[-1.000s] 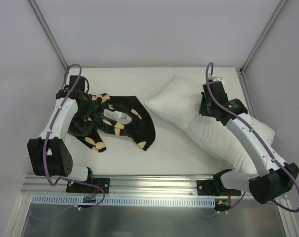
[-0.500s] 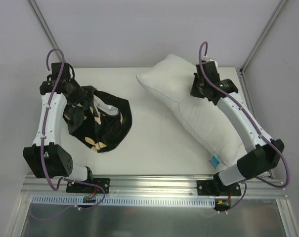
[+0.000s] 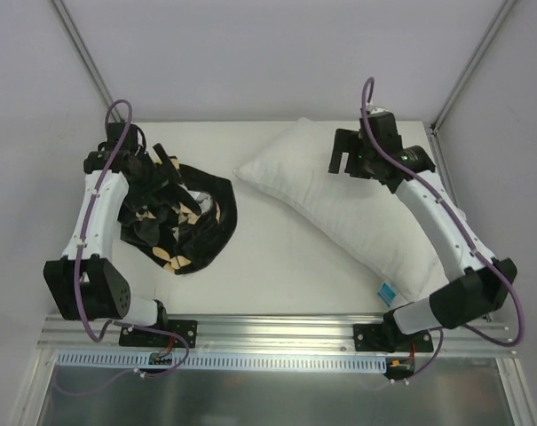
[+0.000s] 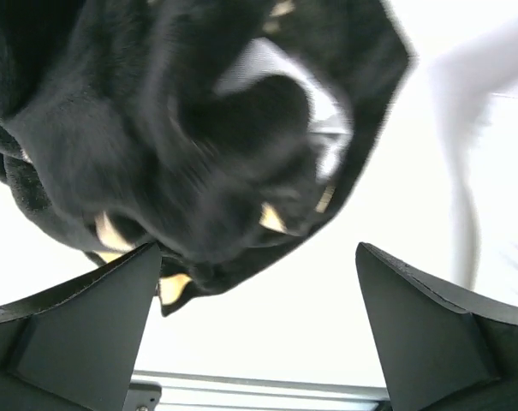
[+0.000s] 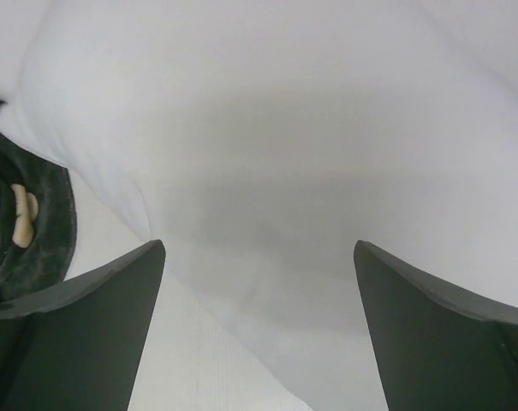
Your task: Remove the pillowcase from the pillow
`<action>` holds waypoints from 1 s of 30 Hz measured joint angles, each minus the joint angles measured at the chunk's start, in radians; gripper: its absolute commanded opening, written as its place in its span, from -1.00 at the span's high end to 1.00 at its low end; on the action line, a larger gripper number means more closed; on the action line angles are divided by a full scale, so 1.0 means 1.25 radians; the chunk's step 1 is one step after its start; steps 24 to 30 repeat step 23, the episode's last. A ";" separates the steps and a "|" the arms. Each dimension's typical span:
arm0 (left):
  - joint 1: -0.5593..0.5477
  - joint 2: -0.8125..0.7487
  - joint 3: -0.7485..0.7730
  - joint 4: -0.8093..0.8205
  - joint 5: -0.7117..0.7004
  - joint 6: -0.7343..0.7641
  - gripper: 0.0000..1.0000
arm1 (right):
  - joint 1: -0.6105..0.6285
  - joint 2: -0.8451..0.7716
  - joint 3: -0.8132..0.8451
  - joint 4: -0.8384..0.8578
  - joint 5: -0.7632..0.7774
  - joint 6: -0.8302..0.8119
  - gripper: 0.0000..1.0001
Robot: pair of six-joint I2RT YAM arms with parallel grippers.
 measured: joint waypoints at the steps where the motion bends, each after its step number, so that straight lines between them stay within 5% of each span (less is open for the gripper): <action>1: -0.005 -0.025 0.008 0.000 0.001 0.003 -0.97 | -0.005 -0.031 0.006 -0.012 0.000 -0.007 -0.93; 8: -0.030 -0.216 0.072 0.002 0.004 0.017 -0.98 | -0.008 -0.317 -0.037 -0.061 0.033 -0.040 -0.93; 13: -0.156 -0.317 0.077 0.003 0.004 0.015 -0.97 | -0.008 -0.461 -0.109 -0.119 0.107 -0.047 -0.93; 23: -0.234 -0.372 -0.121 0.002 0.008 0.000 -0.97 | -0.008 -0.503 -0.240 -0.158 0.172 -0.045 -0.93; 30: -0.234 -0.372 -0.121 0.002 0.008 0.000 -0.97 | -0.008 -0.503 -0.240 -0.158 0.172 -0.045 -0.93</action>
